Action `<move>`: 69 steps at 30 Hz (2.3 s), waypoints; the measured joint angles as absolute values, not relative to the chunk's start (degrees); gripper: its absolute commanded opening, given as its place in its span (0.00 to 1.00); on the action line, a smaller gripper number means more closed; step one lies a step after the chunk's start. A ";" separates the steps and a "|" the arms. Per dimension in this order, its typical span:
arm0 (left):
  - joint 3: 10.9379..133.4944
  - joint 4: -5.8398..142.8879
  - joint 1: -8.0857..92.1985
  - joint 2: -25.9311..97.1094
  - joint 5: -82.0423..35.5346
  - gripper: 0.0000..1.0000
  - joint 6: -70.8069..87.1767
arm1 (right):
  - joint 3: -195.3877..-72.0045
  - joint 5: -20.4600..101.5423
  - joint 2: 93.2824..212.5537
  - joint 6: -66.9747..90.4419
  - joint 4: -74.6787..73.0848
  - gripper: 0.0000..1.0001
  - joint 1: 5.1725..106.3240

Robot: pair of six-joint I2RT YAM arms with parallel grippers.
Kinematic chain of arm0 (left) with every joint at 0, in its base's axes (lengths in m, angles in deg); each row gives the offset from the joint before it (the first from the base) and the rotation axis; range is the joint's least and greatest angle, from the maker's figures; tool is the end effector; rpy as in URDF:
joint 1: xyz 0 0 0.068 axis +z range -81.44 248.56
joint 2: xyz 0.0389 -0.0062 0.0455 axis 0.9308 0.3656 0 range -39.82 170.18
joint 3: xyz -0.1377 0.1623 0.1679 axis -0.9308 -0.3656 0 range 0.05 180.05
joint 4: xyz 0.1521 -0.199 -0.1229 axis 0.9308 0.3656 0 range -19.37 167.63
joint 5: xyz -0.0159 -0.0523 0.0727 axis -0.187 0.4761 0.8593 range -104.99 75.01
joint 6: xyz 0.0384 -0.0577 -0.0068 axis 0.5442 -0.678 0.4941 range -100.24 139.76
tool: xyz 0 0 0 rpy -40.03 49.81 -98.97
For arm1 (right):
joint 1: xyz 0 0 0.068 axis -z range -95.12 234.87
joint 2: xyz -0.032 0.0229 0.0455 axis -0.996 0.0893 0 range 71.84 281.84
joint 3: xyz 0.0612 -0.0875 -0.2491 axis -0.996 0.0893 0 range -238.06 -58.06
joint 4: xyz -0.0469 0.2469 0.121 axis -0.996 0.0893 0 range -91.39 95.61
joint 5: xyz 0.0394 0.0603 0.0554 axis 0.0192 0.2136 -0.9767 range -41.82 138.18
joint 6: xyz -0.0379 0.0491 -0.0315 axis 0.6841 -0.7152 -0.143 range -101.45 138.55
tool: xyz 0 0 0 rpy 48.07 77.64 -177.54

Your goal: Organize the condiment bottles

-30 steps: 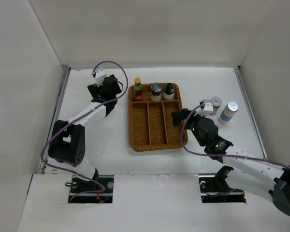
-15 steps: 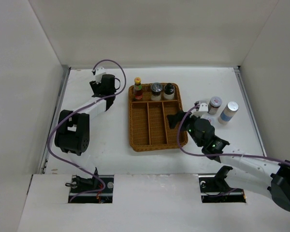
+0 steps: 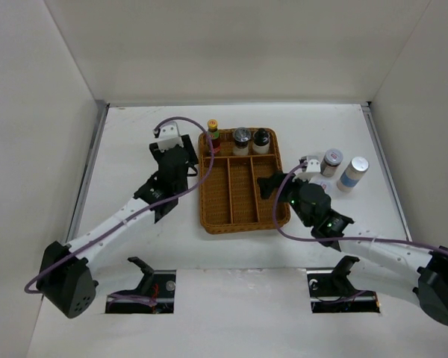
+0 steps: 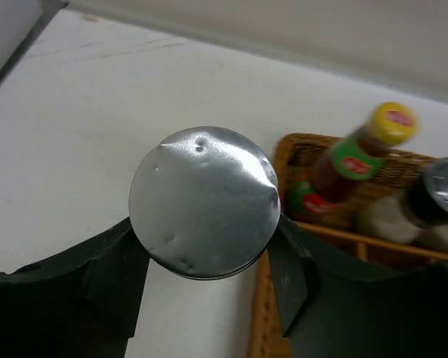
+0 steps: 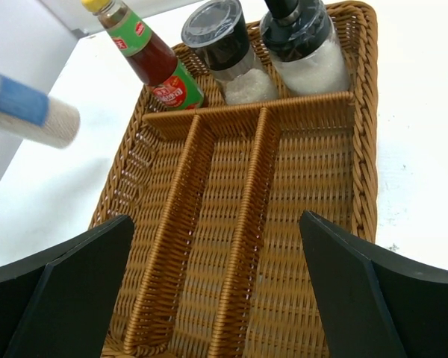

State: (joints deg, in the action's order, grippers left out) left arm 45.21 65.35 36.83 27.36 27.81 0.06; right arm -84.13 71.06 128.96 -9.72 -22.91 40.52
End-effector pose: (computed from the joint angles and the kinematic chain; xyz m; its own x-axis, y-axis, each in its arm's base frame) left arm 0.2719 -0.1229 0.2788 -0.1741 -0.1833 -0.9675 -0.2403 0.9607 -0.1388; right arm 0.2003 0.1652 0.2281 -0.2795 0.3370 -0.8991 -0.2697 0.8711 0.4104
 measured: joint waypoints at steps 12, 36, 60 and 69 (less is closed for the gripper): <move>50.09 61.00 24.07 38.05 25.24 0.27 0.10 | -82.03 72.78 122.77 -9.72 -22.95 1.00 40.54; 44.82 47.14 23.89 47.60 26.37 0.90 0.41 | -82.09 82.05 120.63 -8.78 -16.68 0.94 40.87; 12.28 34.29 28.44 13.68 26.28 0.94 -11.90 | -93.61 87.67 127.52 -13.48 17.09 1.00 62.85; 12.25 31.76 28.79 17.31 24.71 0.94 -13.97 | -93.70 81.20 138.69 -13.59 12.89 0.97 66.50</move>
State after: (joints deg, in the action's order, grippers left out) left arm 12.25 31.76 28.79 17.31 24.71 -13.97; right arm -93.70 81.20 138.69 -13.59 12.89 66.50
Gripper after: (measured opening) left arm 0.945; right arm 0.998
